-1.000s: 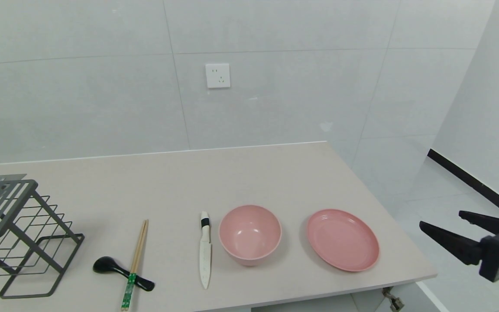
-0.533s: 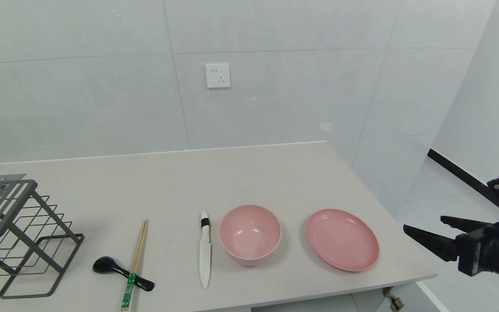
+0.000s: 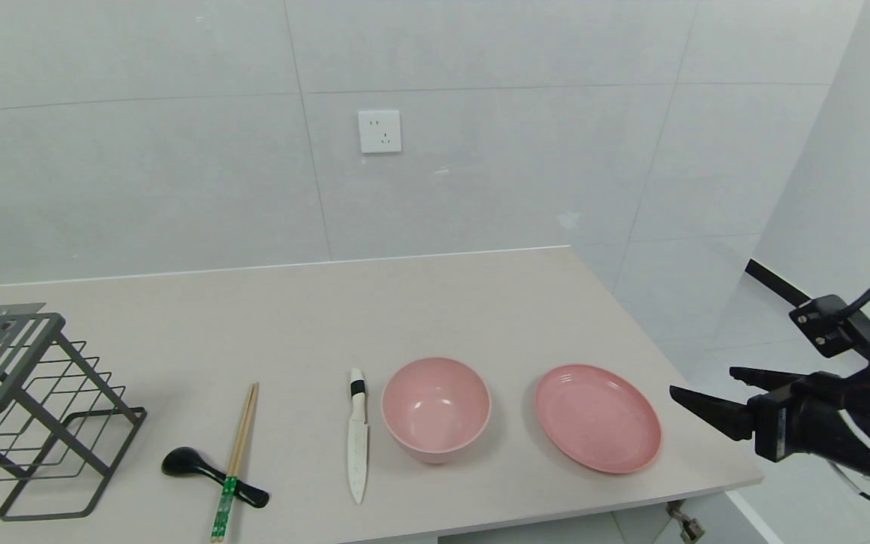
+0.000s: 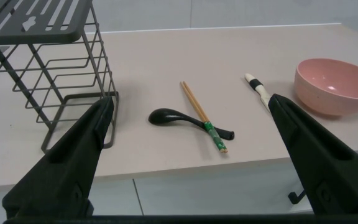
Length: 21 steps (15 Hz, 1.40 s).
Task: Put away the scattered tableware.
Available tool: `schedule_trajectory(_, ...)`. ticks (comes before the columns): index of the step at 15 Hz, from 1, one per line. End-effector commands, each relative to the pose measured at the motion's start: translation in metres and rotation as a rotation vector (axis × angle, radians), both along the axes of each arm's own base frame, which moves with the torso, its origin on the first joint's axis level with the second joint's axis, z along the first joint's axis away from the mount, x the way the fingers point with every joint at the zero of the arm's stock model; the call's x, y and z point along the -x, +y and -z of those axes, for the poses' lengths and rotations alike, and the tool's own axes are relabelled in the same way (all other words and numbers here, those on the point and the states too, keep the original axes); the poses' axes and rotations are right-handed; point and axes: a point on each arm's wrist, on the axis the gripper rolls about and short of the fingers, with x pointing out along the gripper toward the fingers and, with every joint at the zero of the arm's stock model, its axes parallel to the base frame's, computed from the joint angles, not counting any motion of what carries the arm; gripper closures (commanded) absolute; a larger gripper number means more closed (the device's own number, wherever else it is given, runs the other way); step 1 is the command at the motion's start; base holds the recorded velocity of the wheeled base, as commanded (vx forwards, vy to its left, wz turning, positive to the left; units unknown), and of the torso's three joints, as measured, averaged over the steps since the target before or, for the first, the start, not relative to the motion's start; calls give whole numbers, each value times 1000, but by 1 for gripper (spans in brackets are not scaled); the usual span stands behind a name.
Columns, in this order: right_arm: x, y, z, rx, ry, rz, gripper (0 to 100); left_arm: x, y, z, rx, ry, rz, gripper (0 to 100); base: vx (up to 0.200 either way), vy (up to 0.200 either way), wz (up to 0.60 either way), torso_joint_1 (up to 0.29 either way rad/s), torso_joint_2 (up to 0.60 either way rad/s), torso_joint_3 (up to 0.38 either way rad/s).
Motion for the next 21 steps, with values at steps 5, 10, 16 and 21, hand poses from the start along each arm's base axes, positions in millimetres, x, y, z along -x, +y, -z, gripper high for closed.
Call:
schedule_trajectory(5,-34,6,18,-2,27,-21,0,0,0,0,0,1,0,0,0,0,0,0,0,0)
schedule_trajectory(10,-51,8,31,4,33,-19,0,0,0,0,0,1,0,0,0,0,0,0,0,0)
schedule_trajectory(16,-68,8,61,42,89,-19,0,0,0,0,3,1,-2,0,0,0,0,0,0,0)
schedule_trajectory(21,-78,7,84,43,115,-9,0,0,0,0,3,1,-2,0,0,0,0,0,0,0)
